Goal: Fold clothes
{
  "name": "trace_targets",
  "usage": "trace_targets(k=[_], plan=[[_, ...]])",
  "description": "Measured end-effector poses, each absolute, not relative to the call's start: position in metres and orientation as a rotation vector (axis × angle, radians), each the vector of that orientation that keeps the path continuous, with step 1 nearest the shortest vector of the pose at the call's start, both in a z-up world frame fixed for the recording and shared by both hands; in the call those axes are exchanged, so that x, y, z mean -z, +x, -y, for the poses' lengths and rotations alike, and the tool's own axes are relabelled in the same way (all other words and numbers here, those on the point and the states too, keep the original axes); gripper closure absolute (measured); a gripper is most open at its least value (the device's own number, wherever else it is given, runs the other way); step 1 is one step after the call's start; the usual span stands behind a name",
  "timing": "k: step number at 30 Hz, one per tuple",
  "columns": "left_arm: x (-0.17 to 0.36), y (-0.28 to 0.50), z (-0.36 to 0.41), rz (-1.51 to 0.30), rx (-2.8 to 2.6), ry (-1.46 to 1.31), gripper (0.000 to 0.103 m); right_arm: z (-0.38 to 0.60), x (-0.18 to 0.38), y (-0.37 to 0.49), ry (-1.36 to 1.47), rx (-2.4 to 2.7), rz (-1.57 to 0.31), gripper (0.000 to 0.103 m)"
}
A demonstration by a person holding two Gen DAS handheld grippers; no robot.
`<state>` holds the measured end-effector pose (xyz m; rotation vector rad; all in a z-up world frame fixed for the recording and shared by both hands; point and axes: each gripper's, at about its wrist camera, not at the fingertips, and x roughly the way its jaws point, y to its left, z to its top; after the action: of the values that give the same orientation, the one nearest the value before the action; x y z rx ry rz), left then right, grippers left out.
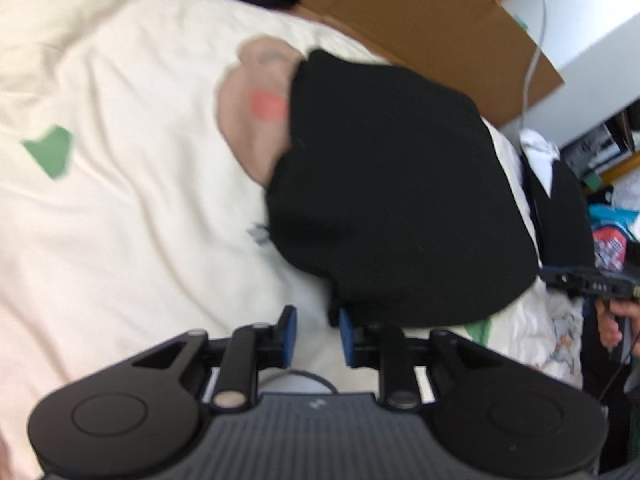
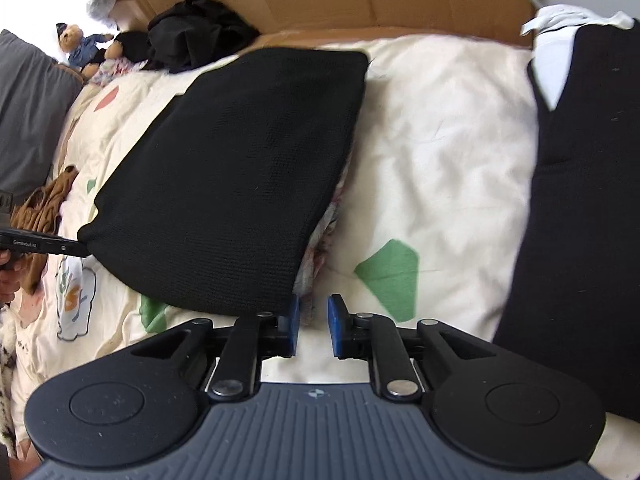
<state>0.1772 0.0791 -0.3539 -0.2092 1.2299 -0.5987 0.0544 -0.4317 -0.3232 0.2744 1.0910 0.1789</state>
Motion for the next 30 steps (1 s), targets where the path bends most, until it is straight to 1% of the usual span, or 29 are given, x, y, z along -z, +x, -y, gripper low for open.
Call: trace_targets(k=[5,9,11,19,24,30], plan=[[0.339,0.183,-0.079,-1.160,0.609,-0.217,0.080,0.441,0.313,0.050,0.292,-0.161,-1.045,0.085],[0.328,0.185,-0.059,-1.110,0.672,-0.209,0.080,0.432,0.301,0.055,0.300,-0.217,-0.989,0.085],[0.327,0.185,-0.049,-1.101,0.702,-0.203,0.080,0.425,0.300,0.062,0.279,-0.232,-0.993,0.085],[0.348,0.173,-0.014,-1.163,0.824,-0.158,0.082,0.401,0.305,0.078,0.248,-0.280,-1.007,0.085],[0.369,0.179,-0.024,-1.192,0.718,-0.126,0.086,0.387,0.317,0.078,0.232,-0.329,-1.048,0.085],[0.381,0.187,-0.051,-1.222,0.587,-0.139,0.085,0.388,0.327,0.078,0.208,-0.285,-1.094,0.085]])
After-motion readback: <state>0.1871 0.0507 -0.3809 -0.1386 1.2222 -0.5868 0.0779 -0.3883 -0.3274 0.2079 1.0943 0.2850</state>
